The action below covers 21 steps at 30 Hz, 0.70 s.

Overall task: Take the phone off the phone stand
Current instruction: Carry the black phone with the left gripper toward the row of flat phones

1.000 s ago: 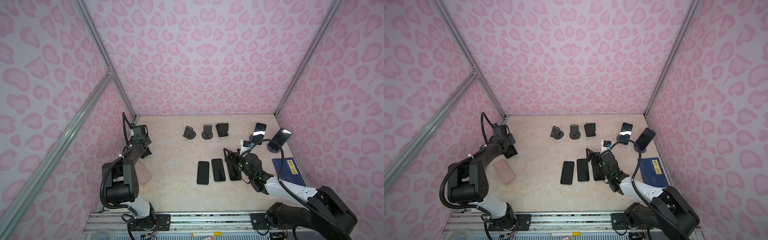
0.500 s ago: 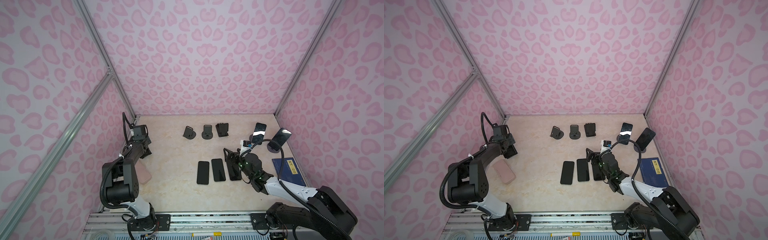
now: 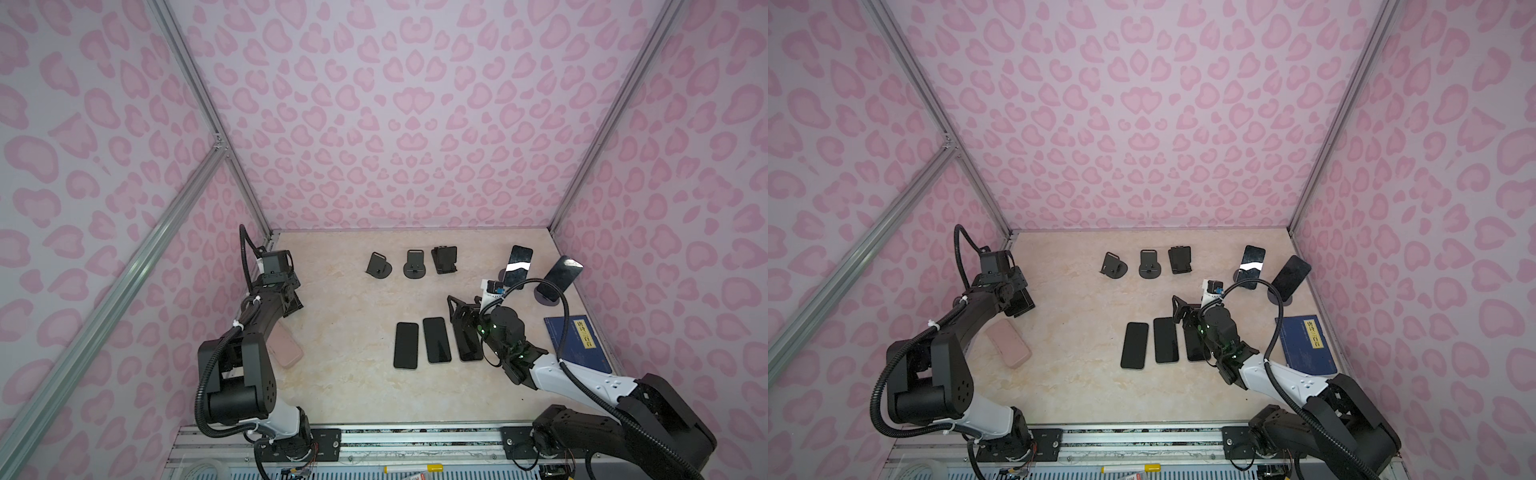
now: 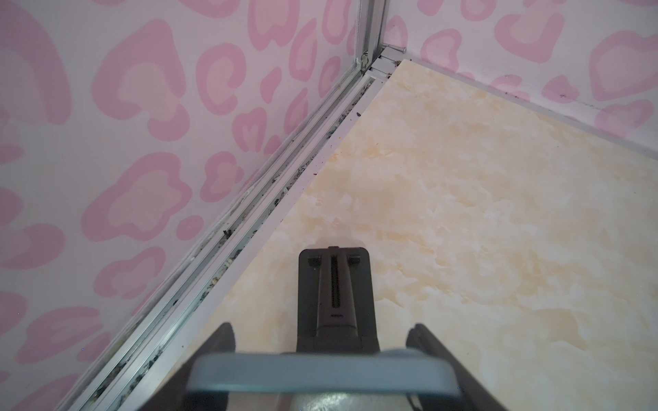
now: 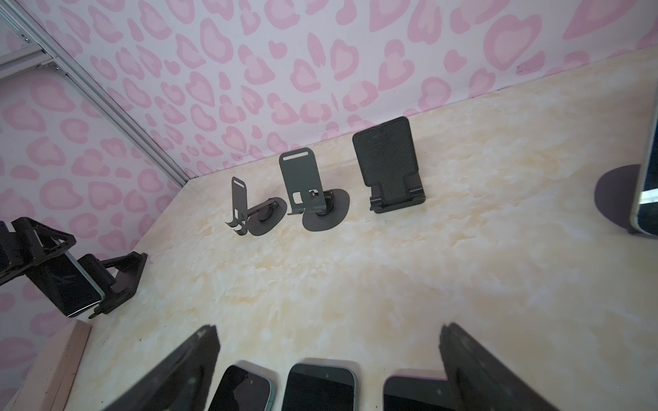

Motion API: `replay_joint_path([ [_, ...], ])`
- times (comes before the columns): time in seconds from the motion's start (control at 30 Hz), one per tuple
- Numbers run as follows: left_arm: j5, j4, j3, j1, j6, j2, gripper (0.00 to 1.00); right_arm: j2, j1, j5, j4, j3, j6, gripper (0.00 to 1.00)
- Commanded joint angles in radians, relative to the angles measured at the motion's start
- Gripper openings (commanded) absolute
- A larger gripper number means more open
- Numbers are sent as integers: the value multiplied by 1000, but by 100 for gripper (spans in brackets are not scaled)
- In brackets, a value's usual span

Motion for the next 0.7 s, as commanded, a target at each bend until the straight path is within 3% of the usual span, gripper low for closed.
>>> replay_joint_path([
  [0.0,10,-9,-1,1,-21,-45,62,-2,1,9,5,4,-4,99],
  [0.4,18,-140,18,-46,-76,-191,60,-9,3,19,8,-4,2,99],
  [0.67,4,-234,3,-177,-106,-263,59,-3,4,16,13,-2,7,99],
])
